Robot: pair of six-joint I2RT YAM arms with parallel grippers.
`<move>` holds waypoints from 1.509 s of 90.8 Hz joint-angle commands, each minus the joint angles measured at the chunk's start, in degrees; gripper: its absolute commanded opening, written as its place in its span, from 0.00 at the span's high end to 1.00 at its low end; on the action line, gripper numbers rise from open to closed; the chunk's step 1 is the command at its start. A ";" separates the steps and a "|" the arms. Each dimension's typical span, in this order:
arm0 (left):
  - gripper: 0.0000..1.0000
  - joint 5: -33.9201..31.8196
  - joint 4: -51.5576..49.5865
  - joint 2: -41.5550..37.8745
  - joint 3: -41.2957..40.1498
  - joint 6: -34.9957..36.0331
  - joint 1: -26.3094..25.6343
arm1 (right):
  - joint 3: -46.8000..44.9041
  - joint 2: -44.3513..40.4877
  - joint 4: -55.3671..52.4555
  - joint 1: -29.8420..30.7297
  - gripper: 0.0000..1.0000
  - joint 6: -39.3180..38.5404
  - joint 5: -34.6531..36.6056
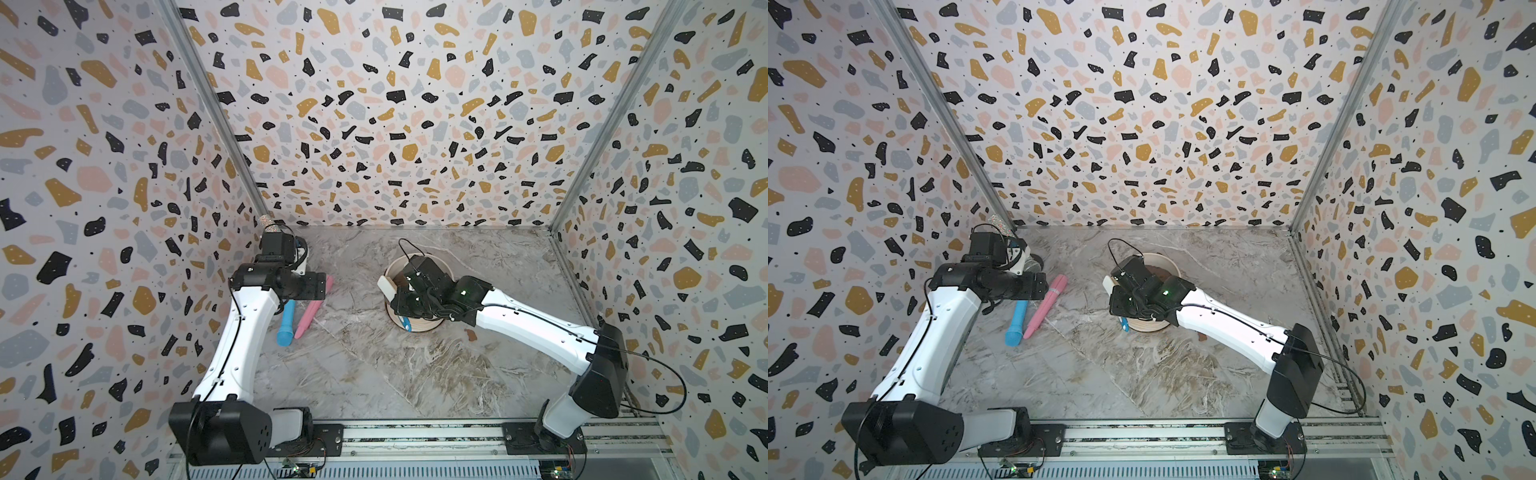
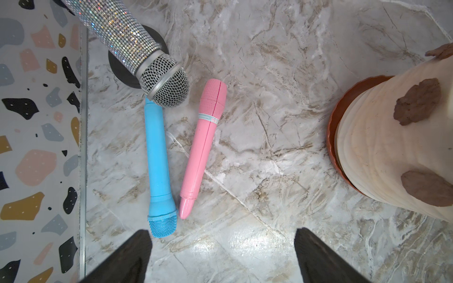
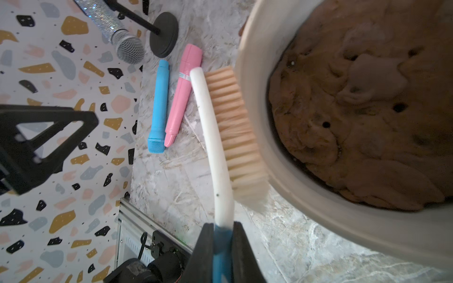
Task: Scrub the dried mud off the ceramic pot
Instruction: Brush off the soil from the pot.
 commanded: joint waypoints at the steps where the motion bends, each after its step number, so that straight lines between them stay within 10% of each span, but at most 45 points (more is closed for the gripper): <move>1: 0.06 -0.27 1.45 -1.75 -1.06 0.24 0.41 | 2.85 0.23 -0.35 0.33 1.00 3.97 4.17; 44: 0.06 1.19 1.64 -3.47 -2.08 0.67 0.50 | 10.15 4.57 -3.11 2.00 1.00 4.02 -3.50; 76: 0.07 1.75 2.11 -4.81 -3.54 0.12 0.59 | 6.65 5.04 -8.12 1.85 1.00 4.60 3.86; 137: 0.08 5.21 1.76 -4.90 -3.77 0.76 0.59 | -16.31 -9.97 -8.39 1.91 1.00 2.40 -1.98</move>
